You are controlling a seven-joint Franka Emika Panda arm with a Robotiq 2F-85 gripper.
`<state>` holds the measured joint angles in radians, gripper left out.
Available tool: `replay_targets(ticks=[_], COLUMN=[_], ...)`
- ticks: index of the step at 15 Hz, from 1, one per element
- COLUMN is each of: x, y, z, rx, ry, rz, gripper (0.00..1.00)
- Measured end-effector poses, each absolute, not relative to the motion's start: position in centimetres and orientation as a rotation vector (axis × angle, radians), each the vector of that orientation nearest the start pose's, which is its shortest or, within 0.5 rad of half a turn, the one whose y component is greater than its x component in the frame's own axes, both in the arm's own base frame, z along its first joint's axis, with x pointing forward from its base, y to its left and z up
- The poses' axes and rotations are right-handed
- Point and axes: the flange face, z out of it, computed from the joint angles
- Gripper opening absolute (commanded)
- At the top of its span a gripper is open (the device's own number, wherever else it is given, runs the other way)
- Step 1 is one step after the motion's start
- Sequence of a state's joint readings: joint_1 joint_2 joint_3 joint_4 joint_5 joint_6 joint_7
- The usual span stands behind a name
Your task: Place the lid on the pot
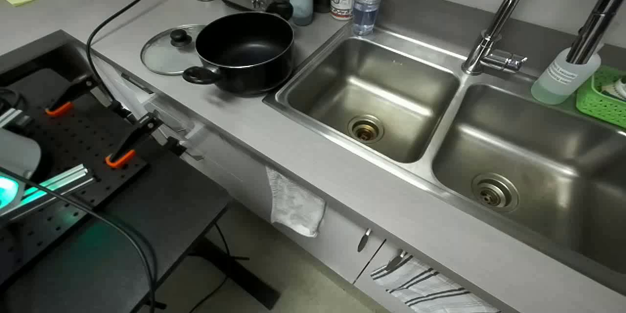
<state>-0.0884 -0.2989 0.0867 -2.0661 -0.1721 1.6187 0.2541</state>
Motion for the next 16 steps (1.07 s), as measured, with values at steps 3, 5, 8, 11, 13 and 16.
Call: replay_targets(ticks=[3,5,8,11,13,16], x=[45.0,45.0,45.0,45.0,45.1,45.3], y=[-1.5,-1.5,-1.5,-1.5,-1.3,-0.6], z=[54.8,54.8,54.8,54.8,54.6,53.6], rx=[-3.324,-3.324,-3.324,-3.324,-3.324,-3.328], ry=[0.401,0.401,0.401,0.4,0.393,0.354], rz=[0.207,0.207,0.207,0.208,0.212,0.237], gripper=[1.0,1.0,1.0,1.0,1.0,1.0])
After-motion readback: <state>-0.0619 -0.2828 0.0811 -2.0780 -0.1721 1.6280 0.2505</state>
